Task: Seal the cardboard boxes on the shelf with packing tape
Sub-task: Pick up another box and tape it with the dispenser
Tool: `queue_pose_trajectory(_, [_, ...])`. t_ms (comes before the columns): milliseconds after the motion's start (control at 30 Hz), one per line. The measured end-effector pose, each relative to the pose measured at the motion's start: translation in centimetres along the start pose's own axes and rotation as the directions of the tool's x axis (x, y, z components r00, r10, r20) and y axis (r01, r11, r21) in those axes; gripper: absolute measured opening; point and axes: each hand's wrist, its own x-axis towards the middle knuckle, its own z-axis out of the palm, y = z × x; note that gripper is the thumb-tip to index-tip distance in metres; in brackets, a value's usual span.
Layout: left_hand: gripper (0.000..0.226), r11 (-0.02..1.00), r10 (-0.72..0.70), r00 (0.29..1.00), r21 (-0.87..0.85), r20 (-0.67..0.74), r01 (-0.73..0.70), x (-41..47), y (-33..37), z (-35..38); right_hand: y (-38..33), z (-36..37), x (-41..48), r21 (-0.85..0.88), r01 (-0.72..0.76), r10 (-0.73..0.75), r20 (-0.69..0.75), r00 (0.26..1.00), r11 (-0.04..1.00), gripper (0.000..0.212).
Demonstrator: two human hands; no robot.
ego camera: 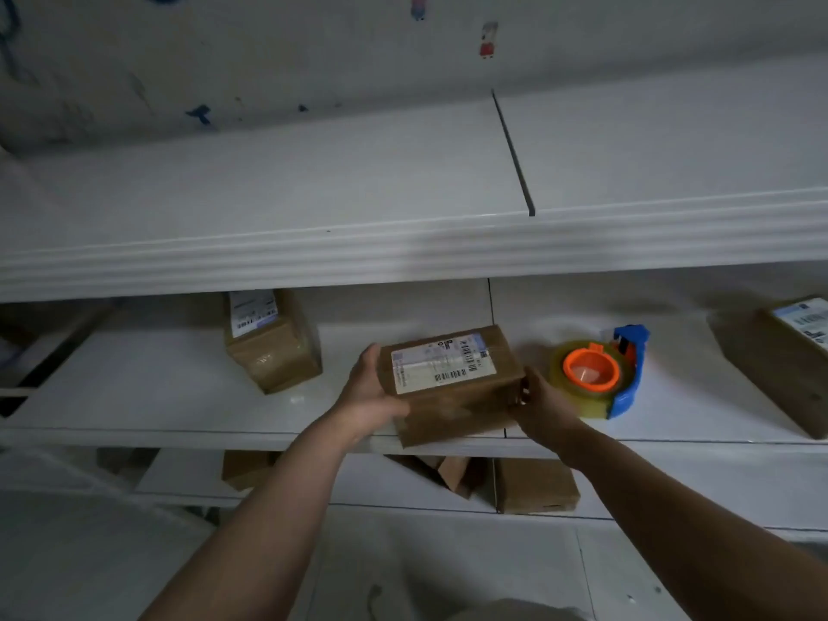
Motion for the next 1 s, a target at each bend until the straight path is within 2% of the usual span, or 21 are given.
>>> queue_pose_trajectory(100, [0.061,0.958,-0.125,0.986,-0.273,-0.111,0.091,-0.4,-1.0,0.8,-0.2,-0.1,-0.6,0.121,0.023,-0.019,-0.037,0.999,0.992,0.032])
queue_pose_trajectory(133, [0.060,0.945,-0.160,0.971,-0.313,-0.175,0.099,-0.2,-1.2,0.9,-0.5,-0.4,-0.7,0.135,0.031,-0.021,-0.074,0.997,0.990,0.033])
queue_pose_trajectory(200, [0.063,0.958,-0.209,0.933,-0.254,-0.293,0.135,-0.2,-0.9,0.7,-1.1,-1.2,-1.0,0.218,0.023,-0.002,-0.095,0.995,0.976,0.038])
queue_pose_trajectory(267, [0.054,0.971,-0.220,0.909,-0.167,-0.354,0.170,0.0,-0.7,0.8,-1.6,-1.6,-1.1,0.315,0.013,0.007,-0.061,0.998,0.949,0.040])
queue_pose_trajectory(367, [0.045,0.968,-0.195,0.946,-0.204,-0.259,0.144,-0.1,-0.5,1.9,-1.6,-1.1,-1.0,0.344,-0.087,0.079,0.036,0.996,0.935,0.042])
queue_pose_trajectory(433, [0.049,0.982,-0.166,0.965,-0.126,-0.202,0.142,-0.4,-0.7,2.9,-0.9,-0.5,-1.1,0.334,-0.198,0.176,0.093,0.980,0.922,0.042])
queue_pose_trajectory(500, [0.052,0.987,-0.154,0.967,-0.067,-0.203,0.143,-0.5,-0.8,3.5,-0.3,-0.1,-1.4,0.405,-0.255,0.218,0.135,0.967,0.878,0.043])
queue_pose_trajectory(633, [0.053,0.984,-0.165,0.966,-0.101,-0.199,0.148,-0.5,-0.9,3.6,0.2,-0.3,-1.5,0.484,-0.252,0.198,0.160,0.967,0.838,0.035])
queue_pose_trajectory(700, [0.049,0.981,-0.180,0.957,-0.120,-0.230,0.155,-0.5,-0.8,3.6,0.1,-0.5,-1.2,0.475,-0.215,0.190,0.101,0.977,0.853,0.026])
queue_pose_trajectory(767, [0.040,0.962,-0.226,0.935,-0.213,-0.273,0.171,-0.5,-0.9,3.4,0.3,-1.0,-0.7,0.485,-0.158,0.183,-0.005,0.983,0.860,0.035])
queue_pose_trajectory(833, [0.024,0.928,-0.265,0.931,-0.328,-0.251,0.176,-0.4,-1.1,3.4,0.0,-1.7,-0.7,0.576,-0.115,0.167,-0.038,0.985,0.809,0.053])
queue_pose_trajectory(867, [0.018,0.916,-0.266,0.936,-0.363,-0.231,0.170,-0.6,-1.2,3.4,-0.3,-2.1,-0.7,0.622,-0.117,0.167,-0.022,0.986,0.774,0.061])
queue_pose_trajectory(933, [0.022,0.914,-0.244,0.950,-0.374,-0.197,0.157,-1.0,-1.1,3.8,-0.8,-2.3,-1.0,0.680,-0.185,0.166,0.095,0.982,0.710,0.075])
queue_pose_trajectory(1000, [0.025,0.937,-0.223,0.953,-0.316,-0.207,0.150,-1.1,-0.9,4.1,-1.7,-2.2,-1.6,0.703,-0.223,0.101,0.212,0.972,0.675,0.068])
